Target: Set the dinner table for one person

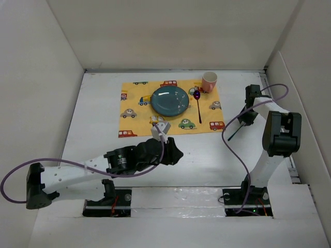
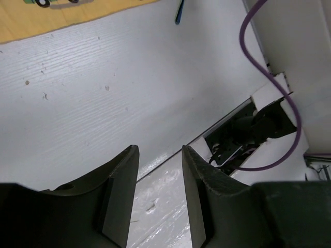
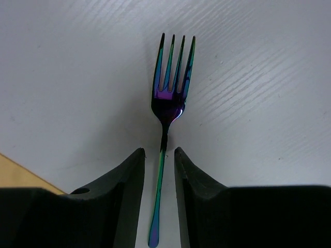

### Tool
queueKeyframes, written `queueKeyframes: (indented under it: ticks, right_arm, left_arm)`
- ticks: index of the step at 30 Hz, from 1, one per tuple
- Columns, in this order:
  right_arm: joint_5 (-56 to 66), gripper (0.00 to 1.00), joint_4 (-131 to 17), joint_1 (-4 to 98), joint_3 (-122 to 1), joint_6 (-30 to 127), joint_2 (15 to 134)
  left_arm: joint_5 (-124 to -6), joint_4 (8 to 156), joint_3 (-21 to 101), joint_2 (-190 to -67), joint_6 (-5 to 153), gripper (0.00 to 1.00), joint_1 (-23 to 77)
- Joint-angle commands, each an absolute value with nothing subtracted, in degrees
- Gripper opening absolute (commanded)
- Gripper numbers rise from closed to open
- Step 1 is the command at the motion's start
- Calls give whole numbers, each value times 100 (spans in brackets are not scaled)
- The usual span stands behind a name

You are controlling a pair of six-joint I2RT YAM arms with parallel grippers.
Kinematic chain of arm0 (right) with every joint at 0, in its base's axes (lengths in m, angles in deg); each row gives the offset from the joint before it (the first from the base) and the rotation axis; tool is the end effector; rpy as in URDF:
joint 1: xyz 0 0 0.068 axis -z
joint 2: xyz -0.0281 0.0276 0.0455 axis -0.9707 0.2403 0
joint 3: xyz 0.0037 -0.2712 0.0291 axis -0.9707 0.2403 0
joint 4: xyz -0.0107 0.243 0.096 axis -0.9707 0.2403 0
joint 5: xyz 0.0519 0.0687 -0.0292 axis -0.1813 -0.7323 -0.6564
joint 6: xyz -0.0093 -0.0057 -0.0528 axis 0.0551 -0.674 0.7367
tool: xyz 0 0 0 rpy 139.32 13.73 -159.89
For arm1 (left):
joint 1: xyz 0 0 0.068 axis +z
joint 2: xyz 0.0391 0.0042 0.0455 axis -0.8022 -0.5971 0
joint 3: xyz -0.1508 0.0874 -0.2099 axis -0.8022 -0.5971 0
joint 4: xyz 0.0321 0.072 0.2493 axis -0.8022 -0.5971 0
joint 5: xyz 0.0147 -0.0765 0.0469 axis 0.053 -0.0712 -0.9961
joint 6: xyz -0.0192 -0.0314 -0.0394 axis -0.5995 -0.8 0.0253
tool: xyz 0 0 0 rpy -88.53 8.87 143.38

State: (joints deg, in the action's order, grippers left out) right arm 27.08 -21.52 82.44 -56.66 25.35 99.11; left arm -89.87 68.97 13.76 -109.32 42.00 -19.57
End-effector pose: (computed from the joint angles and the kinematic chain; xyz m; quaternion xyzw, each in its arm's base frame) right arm 0.3613 -0.0492 0.1795 0.3273 0.9204 -0.0870 0.1952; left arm 0.0764 -0.2144 0.3087 0.1263 0.8123 -0.4130 0.3920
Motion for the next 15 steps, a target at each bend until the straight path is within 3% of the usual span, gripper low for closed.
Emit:
queueKeyframes:
  ticks: [1, 7, 11, 15]
  right_arm:
    - [2651, 35, -2180, 8277, -5784, 2619, 9975]
    - [2580, 25, -2180, 8277, -5766, 2628, 10159]
    - [2580, 0, -2119, 8277, -5766, 2619, 10159]
    - [2677, 0, -2267, 8225, -5609, 2584, 9607]
  left_arm:
    - [-9287, 6872, 1305, -10452, 3943, 36, -1952]
    - [-9463, 6309, 1287, -9820, 3750, 37, -1952]
    - [-9690, 5887, 1331, -9370, 3609, 37, -1952]
    - [-10077, 5132, 1865, -8940, 3600, 37, -1952]
